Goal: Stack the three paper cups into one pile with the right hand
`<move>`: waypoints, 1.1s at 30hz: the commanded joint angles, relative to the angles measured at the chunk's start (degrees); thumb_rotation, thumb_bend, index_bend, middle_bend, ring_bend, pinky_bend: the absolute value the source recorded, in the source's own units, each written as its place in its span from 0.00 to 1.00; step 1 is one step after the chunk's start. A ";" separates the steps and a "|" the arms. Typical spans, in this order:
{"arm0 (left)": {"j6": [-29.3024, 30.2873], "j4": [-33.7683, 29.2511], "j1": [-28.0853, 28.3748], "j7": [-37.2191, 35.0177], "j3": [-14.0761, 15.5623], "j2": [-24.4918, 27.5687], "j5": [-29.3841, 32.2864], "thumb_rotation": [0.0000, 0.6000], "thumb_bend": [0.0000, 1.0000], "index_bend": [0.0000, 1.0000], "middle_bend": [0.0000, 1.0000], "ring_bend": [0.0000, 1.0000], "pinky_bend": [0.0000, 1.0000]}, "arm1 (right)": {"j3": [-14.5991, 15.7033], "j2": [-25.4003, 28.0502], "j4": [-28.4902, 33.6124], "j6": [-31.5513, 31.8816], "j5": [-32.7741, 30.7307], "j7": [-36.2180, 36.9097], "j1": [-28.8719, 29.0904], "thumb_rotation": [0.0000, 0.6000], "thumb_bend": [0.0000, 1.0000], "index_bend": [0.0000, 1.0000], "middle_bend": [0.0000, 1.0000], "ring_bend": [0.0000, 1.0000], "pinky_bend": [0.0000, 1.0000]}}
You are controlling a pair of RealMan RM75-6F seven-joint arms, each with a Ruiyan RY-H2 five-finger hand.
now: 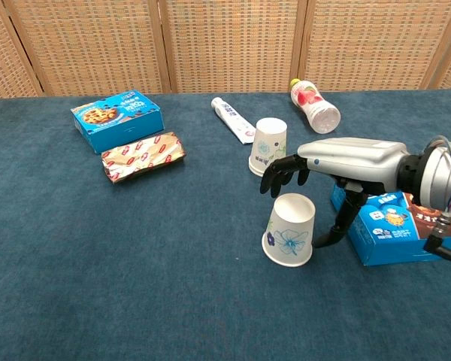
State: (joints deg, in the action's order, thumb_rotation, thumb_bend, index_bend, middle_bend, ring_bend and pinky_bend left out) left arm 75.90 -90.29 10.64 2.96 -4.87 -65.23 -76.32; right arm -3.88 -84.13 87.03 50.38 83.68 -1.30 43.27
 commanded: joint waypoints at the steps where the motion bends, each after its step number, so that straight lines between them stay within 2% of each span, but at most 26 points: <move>1: -0.12 0.08 0.02 -0.10 -0.03 -0.02 0.14 1.00 0.26 0.00 0.00 0.00 0.00 | -0.05 -0.58 -0.91 0.84 0.40 0.20 -0.24 1.00 0.13 0.38 0.48 0.34 0.34; 8: -0.50 0.18 0.15 -0.31 -0.06 0.03 0.33 1.00 0.26 0.00 0.00 0.00 0.00 | -0.45 -2.50 -3.18 1.99 -0.35 -0.28 -0.70 1.00 0.27 0.47 0.55 0.38 0.34; 19: -1.22 0.19 0.40 -0.30 -0.06 0.04 0.76 1.00 0.26 0.00 0.00 0.00 0.00 | -3.07 -0.09 1.30 4.31 -0.89 1.80 -0.89 1.00 0.32 0.49 0.56 0.39 0.35; 23: -1.51 0.29 0.51 -0.35 -0.04 0.06 0.87 1.00 0.26 0.00 0.00 0.00 0.00 | -5.57 1.91 3.54 4.73 -2.62 1.01 -0.34 1.00 0.32 0.50 0.56 0.39 0.35; 25: -1.56 0.32 0.53 -0.34 -0.05 0.05 0.92 1.00 0.26 0.00 0.00 0.00 0.00 | -7.80 2.72 4.19 5.36 -4.73 0.33 -0.08 1.00 0.32 0.50 0.56 0.39 0.35; 28: -1.37 0.17 0.52 -0.21 -0.04 0.07 0.75 1.00 0.26 0.00 0.00 0.00 0.00 | -11.51 3.34 4.38 5.21 -10.51 -1.59 0.68 1.00 0.33 0.50 0.56 0.39 0.35; 30: -1.07 0.00 0.48 -0.08 -0.04 0.08 0.53 1.00 0.26 0.00 0.00 0.00 0.00 | -15.07 2.41 1.54 4.56 -17.55 -4.35 2.18 1.00 0.33 0.50 0.56 0.39 0.35; 33: -1.32 0.09 0.56 0.00 -0.07 0.01 0.81 1.00 0.26 0.00 0.00 0.00 0.00 | -16.85 1.20 -0.08 4.10 -23.02 -7.23 3.61 1.00 0.33 0.50 0.56 0.39 0.35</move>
State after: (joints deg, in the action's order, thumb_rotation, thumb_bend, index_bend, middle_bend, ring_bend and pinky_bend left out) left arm 74.62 -90.21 11.18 2.94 -4.93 -65.20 -75.55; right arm -16.85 -81.90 89.43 55.05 67.78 -4.61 44.81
